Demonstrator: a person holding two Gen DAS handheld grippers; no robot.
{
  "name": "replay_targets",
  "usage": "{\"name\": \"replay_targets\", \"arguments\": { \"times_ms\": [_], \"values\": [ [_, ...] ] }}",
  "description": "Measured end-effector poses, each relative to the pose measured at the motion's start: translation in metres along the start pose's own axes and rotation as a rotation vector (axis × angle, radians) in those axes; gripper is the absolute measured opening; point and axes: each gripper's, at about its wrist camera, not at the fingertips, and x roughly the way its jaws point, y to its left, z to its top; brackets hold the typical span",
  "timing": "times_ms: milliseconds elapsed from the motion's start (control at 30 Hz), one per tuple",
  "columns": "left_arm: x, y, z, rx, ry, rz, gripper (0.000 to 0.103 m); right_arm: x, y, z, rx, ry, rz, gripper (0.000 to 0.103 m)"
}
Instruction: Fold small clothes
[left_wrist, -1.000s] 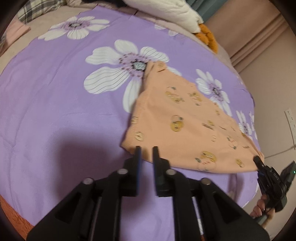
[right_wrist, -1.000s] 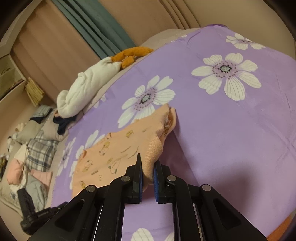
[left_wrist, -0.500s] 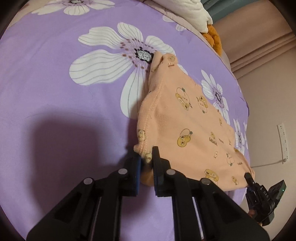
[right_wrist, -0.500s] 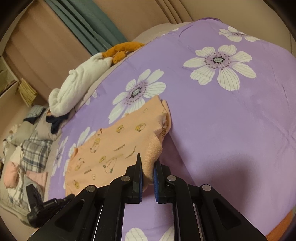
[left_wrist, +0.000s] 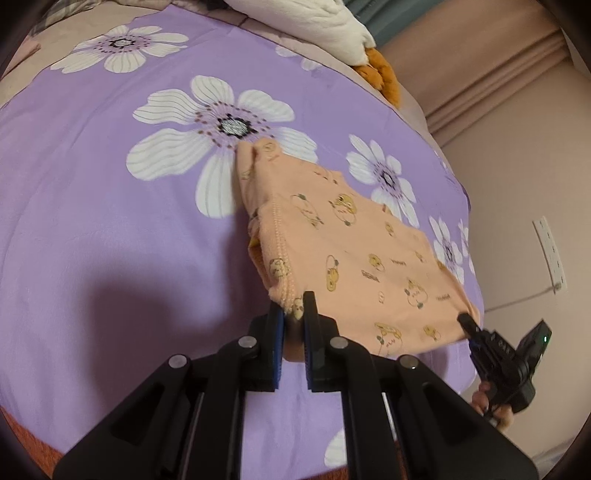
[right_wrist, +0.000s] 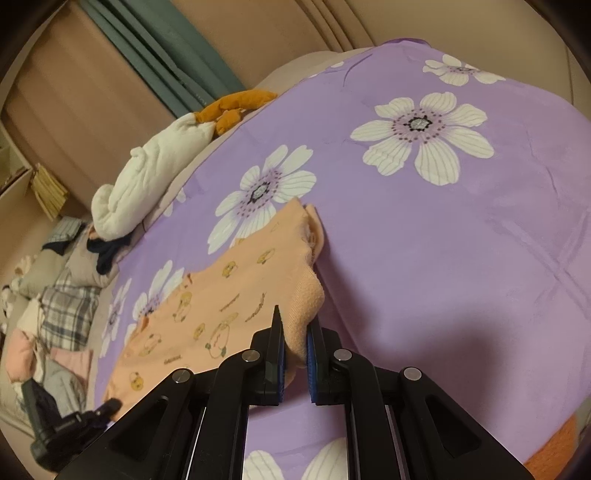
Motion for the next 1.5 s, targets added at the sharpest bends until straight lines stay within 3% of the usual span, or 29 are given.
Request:
{"name": "replay_targets", "arguments": {
  "times_ms": [467,900,1233,1400,1500],
  "values": [
    [0.029,0.021,-0.022,0.018,0.098,0.12,0.014,-0.005,0.017,0.003,-0.091,-0.006,0.002,0.01],
    [-0.015,0.028,-0.01,0.011,-0.018,0.14,0.021,-0.005,0.097,-0.002,-0.339,-0.01,0.132,0.01],
    [-0.03,0.041,-0.005,-0.018,-0.058,0.157,0.026,0.018,0.159,-0.041,-0.517,0.104,0.236,0.011],
    [-0.031,0.044,-0.006,-0.016,-0.051,0.167,0.026,0.048,0.177,-0.078,-0.577,0.232,0.266,0.011],
    [-0.031,0.043,-0.005,-0.014,-0.048,0.162,0.026,0.067,0.175,-0.096,-0.594,0.308,0.236,0.011]
  ]
}}
